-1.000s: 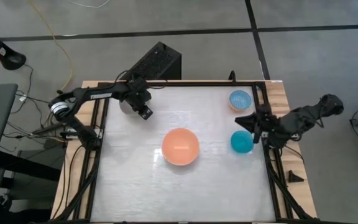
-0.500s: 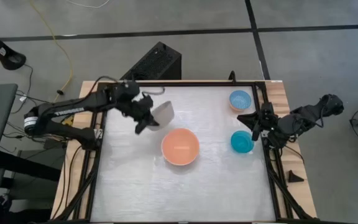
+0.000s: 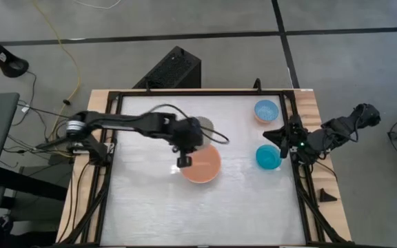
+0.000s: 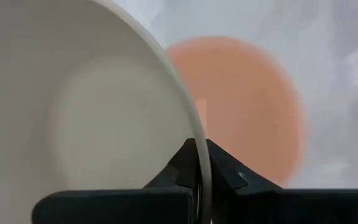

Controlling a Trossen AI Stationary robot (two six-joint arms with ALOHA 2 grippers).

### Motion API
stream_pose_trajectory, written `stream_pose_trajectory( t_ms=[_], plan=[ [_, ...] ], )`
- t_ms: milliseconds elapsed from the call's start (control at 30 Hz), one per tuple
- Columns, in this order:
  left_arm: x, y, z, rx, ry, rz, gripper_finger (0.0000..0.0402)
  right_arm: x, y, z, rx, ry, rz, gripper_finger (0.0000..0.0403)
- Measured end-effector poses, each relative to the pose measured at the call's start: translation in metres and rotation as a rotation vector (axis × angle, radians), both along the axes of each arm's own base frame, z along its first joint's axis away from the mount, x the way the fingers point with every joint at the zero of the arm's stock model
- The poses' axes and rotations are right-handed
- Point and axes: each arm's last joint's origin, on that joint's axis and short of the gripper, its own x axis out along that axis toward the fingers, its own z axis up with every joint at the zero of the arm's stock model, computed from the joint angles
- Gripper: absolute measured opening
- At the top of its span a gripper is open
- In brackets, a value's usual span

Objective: Nest bowls inside each other
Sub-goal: Stack the gray bowl on top of the orange bowl

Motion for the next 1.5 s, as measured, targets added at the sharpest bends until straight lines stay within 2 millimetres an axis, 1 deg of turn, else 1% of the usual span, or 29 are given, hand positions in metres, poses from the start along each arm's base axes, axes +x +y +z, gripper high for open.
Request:
stream_pose_trajectory(
  t_ms=[100,167,267,333,400,500,600,700,767,833,933,1067,1167,1300,1400,1500],
  plan=[
    [0.018,-0.007,0.008,0.069,0.055,-0.048,0.0,-0.002,0.002,-0.002,0.016,0.018,0.02,0.0087],
    [0.03,-0.014,0.009,0.083,0.068,-0.083,0.0,-0.003,0.002,-0.005,0.021,0.038,0.028,0.0087],
    [0.047,-0.027,0.002,0.112,0.091,-0.14,0.0,-0.006,0.003,-0.009,0.034,0.072,0.025,0.0087],
    [0.055,-0.034,-0.002,0.119,0.111,-0.156,0.0,-0.008,0.002,-0.011,0.047,0.09,0.017,0.0087],
    [0.059,-0.038,-0.008,0.108,0.132,-0.165,0.0,-0.009,0.003,-0.013,0.056,0.096,0.019,0.0087],
    [0.064,-0.04,-0.021,0.095,0.181,-0.168,0.0,-0.01,0.004,-0.013,0.054,0.099,0.036,0.0087],
    [0.064,-0.041,-0.022,0.113,0.183,-0.147,0.0,-0.01,0.005,-0.013,0.051,0.104,0.047,0.0087],
    [0.059,-0.041,-0.01,0.104,0.162,-0.104,0.0,-0.011,0.006,-0.014,0.043,0.114,0.056,0.0087],
    [0.053,-0.041,0.002,0.091,0.134,-0.079,0.0,-0.012,0.006,-0.014,0.038,0.119,0.062,0.0087],
    [0.046,-0.043,0.014,0.082,0.11,-0.053,0.0,-0.012,0.006,-0.015,0.034,0.125,0.063,0.0087],
    [0.039,-0.054,0.023,0.071,0.093,-0.032,0.0,-0.013,0.005,-0.017,0.02,0.146,0.062,0.0087],
    [0.035,-0.074,0.022,0.033,0.104,-0.029,0.0,-0.015,0.004,-0.019,0.005,0.174,0.057,0.0087],
    [0.033,-0.086,0.022,0.037,0.097,-0.022,0.0,-0.016,0.003,-0.021,0.003,0.194,0.049,0.0087],
    [0.036,-0.092,0.018,0.045,0.087,0.015,0.0,-0.017,0.002,-0.022,-0.006,0.207,0.048,0.0087],
    [0.044,-0.094,0.007,0.041,0.107,0.034,0.0,-0.018,0.002,-0.022,-0.009,0.212,0.047,0.0087],
    [0.052,-0.095,-0.01,0.046,0.148,0.041,0.0,-0.019,0.001,-0.022,0.0,0.206,0.059,0.0087]
  ],
)
